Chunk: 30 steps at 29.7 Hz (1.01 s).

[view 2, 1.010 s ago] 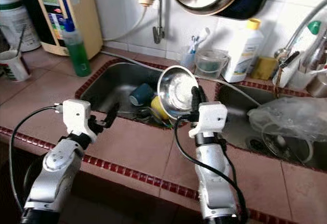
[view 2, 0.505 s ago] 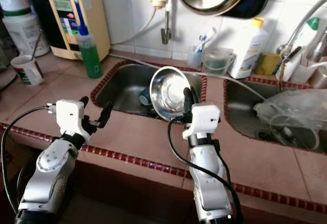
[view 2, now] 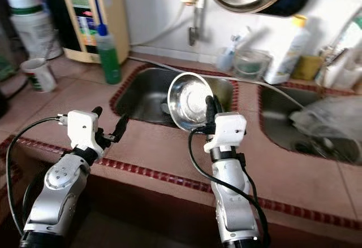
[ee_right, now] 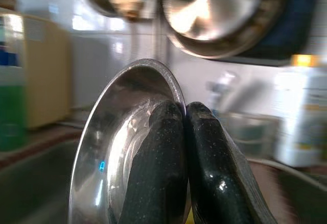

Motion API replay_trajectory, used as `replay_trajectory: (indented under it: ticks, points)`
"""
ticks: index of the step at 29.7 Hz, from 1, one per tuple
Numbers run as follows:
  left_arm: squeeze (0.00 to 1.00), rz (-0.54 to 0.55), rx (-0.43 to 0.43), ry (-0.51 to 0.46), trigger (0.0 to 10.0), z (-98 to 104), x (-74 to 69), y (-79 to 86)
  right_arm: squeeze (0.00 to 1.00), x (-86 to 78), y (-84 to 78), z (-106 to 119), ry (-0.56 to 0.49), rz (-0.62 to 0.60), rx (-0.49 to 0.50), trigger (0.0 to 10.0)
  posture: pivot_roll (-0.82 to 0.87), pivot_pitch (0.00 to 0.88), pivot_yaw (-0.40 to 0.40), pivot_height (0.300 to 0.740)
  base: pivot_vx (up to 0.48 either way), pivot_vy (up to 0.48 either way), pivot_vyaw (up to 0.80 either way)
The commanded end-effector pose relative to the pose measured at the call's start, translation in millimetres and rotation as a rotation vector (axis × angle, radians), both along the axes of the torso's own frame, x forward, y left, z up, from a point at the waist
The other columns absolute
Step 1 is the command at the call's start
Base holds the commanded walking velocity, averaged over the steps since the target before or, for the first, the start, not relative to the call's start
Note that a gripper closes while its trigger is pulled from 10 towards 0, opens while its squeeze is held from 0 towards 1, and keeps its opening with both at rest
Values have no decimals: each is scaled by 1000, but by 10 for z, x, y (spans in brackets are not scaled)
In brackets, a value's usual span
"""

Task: Kitchen organization

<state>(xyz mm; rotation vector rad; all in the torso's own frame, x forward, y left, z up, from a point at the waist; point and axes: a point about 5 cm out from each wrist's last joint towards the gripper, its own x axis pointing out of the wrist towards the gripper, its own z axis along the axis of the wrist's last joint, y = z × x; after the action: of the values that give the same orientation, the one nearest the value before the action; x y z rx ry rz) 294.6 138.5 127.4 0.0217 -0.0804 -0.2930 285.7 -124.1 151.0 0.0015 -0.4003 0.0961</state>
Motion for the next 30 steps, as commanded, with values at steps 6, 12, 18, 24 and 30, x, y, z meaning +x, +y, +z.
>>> replay_trajectory:
  ticks: [6,12,18,24,30]
  points:
    - [0,-20,7,7,10000,5,-18,-45,0,-14,-18,16,-6,-9,0,10000,-72,0,17,740,0,0,-800]
    - [0,-29,6,21,10000,-4,-9,-31,0,-22,-21,28,-18,-7,-2,10000,-72,0,17,740,0,0,-133]
    - [0,-33,6,21,10000,-2,-16,-34,0,-25,-15,30,-19,-6,-2,10000,-72,0,17,740,196,0,0]
    - [0,-29,9,23,10000,-1,-24,-30,0,-32,-14,27,-18,-1,-3,10000,-71,0,15,740,325,0,0]
    - [0,-20,2,15,10000,6,-32,-29,0,-36,-17,23,-14,0,-6,10000,-71,7,12,740,269,0,0]
